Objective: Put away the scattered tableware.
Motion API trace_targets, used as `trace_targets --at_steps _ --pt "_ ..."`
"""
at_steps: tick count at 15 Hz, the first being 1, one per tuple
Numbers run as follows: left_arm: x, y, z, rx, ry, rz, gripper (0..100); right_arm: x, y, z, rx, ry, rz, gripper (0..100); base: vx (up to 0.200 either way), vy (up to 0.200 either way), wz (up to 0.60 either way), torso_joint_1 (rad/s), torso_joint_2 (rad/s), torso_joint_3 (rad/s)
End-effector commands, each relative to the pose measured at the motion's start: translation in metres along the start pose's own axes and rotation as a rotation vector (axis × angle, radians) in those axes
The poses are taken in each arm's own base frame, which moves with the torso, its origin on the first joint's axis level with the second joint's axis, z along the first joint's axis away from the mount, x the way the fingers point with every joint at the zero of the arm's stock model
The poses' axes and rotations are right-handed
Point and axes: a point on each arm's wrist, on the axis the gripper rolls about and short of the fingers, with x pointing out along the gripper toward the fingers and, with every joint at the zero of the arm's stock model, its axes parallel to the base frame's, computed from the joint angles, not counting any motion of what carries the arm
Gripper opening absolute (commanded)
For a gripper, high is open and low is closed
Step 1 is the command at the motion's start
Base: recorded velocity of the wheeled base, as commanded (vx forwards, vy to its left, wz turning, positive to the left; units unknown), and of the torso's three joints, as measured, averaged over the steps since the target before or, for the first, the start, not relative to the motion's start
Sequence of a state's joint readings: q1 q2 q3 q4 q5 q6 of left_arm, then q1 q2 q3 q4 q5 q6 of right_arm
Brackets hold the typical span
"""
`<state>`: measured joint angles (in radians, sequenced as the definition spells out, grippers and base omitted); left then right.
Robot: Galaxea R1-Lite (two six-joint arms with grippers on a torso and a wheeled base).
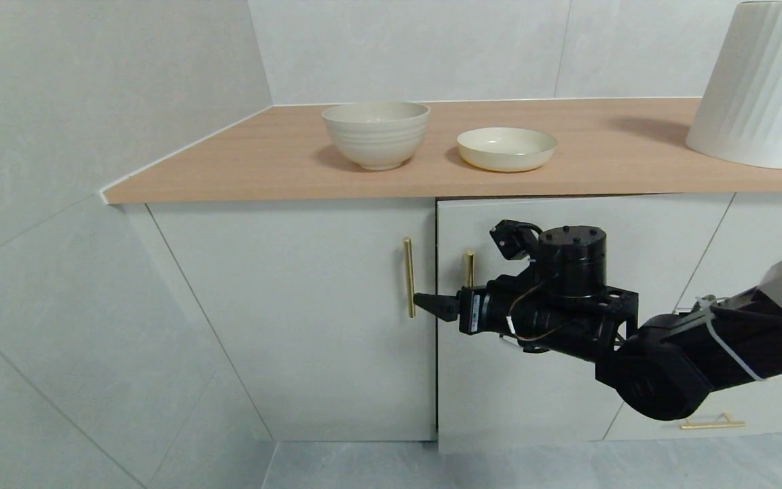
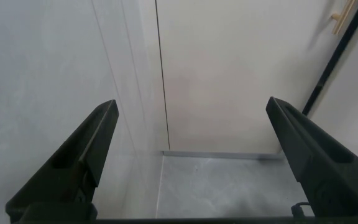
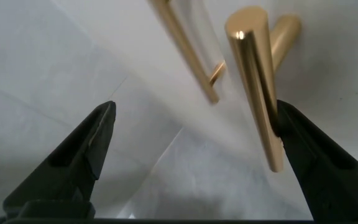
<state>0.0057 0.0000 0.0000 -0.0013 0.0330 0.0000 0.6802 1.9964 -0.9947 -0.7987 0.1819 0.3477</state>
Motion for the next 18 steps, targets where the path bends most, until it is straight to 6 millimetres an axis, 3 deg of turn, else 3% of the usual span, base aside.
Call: trace_targets --at_steps 1,5,8,10,14,18 --pt "0.0 0.0 0.0 0.0 0.0 0.001 100 -0.018 0.016 0.007 -0.012 -0.018 0.047 100 0.0 0.0 0.0 0.0 0.0 0.0" --pt "0.0 0.0 0.0 0.0 0.0 0.001 100 -0.05 0.038 0.004 -0.023 0.003 0.113 100 0.0 0.0 0.0 0.0 0.0 0.0" --pt "0.0 0.0 0.0 0.0 0.0 0.001 100 -0.072 0.046 -0.013 -0.022 0.071 0.163 100 0.0 0.0 0.0 0.0 0.0 0.0" --pt "0.0 0.0 0.0 0.0 0.0 0.001 100 -0.086 0.051 -0.014 -0.023 0.088 0.219 100 0.0 0.0 0.0 0.0 0.0 0.0" --pt "0.0 0.0 0.0 0.0 0.0 0.001 100 -0.105 0.043 -0.038 0.001 0.186 0.236 100 0.0 0.0 0.0 0.0 0.0 0.0" --pt "0.0 0.0 0.0 0.0 0.0 0.001 100 -0.109 0.043 -0.04 0.004 0.201 0.263 100 0.0 0.0 0.0 0.0 0.0 0.0"
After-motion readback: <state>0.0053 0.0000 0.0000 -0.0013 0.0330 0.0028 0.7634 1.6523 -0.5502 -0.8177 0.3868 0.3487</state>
